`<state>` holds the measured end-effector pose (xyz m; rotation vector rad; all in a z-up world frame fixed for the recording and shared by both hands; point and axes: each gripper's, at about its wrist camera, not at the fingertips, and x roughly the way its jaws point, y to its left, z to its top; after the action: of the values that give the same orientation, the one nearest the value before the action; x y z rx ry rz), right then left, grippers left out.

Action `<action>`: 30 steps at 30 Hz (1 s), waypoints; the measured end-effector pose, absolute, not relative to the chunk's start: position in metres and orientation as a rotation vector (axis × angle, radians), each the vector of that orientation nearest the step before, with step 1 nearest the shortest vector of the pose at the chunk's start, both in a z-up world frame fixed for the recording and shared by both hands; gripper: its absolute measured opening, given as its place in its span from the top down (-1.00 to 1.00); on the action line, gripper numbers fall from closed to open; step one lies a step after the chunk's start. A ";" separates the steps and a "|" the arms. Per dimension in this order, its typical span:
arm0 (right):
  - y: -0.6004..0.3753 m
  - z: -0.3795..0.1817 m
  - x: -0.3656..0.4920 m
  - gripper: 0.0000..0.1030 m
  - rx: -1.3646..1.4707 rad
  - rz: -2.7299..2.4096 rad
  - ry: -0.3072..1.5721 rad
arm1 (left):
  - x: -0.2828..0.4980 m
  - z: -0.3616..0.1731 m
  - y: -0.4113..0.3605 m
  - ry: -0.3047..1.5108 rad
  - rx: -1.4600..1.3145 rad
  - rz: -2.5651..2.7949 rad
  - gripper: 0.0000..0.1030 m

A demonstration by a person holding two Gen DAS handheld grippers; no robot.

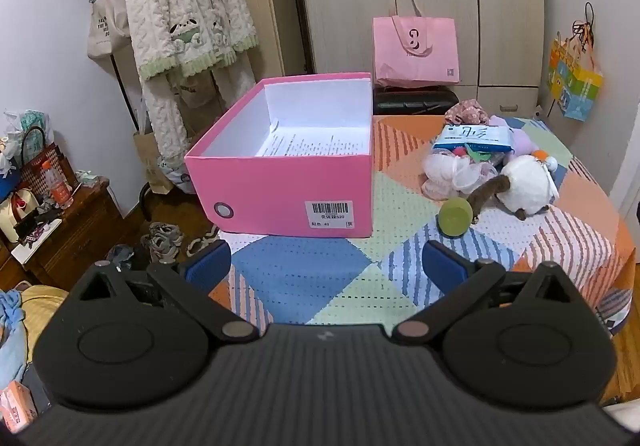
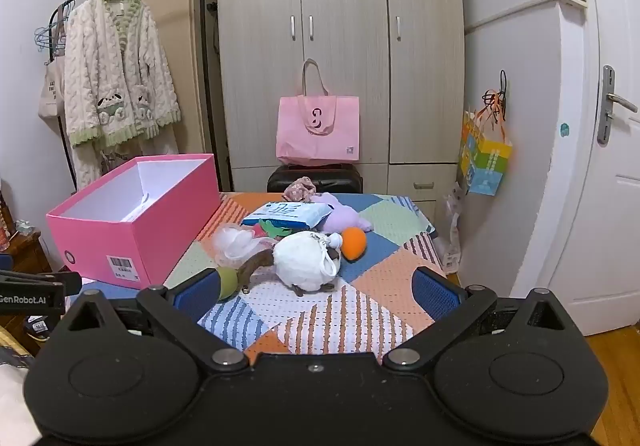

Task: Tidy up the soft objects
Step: 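Move the left tool toward the white plush cat on the table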

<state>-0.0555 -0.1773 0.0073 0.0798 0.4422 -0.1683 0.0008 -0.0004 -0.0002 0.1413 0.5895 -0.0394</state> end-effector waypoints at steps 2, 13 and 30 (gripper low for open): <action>-0.177 0.008 -0.055 -1.00 0.080 -0.169 0.441 | 0.002 0.000 -0.001 0.593 0.140 -0.041 -1.00; -0.176 0.002 -0.055 -1.00 0.072 -0.158 0.460 | 0.001 -0.006 -0.001 0.615 0.132 -0.061 -1.00; -0.172 0.001 -0.059 -1.00 0.049 -0.157 0.465 | -0.002 -0.007 -0.003 0.583 0.115 -0.137 -1.00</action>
<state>-0.0590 -0.1720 0.0005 0.0493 0.4645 -0.1572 -0.0016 -0.0029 -0.0070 0.1150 0.5834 -0.1372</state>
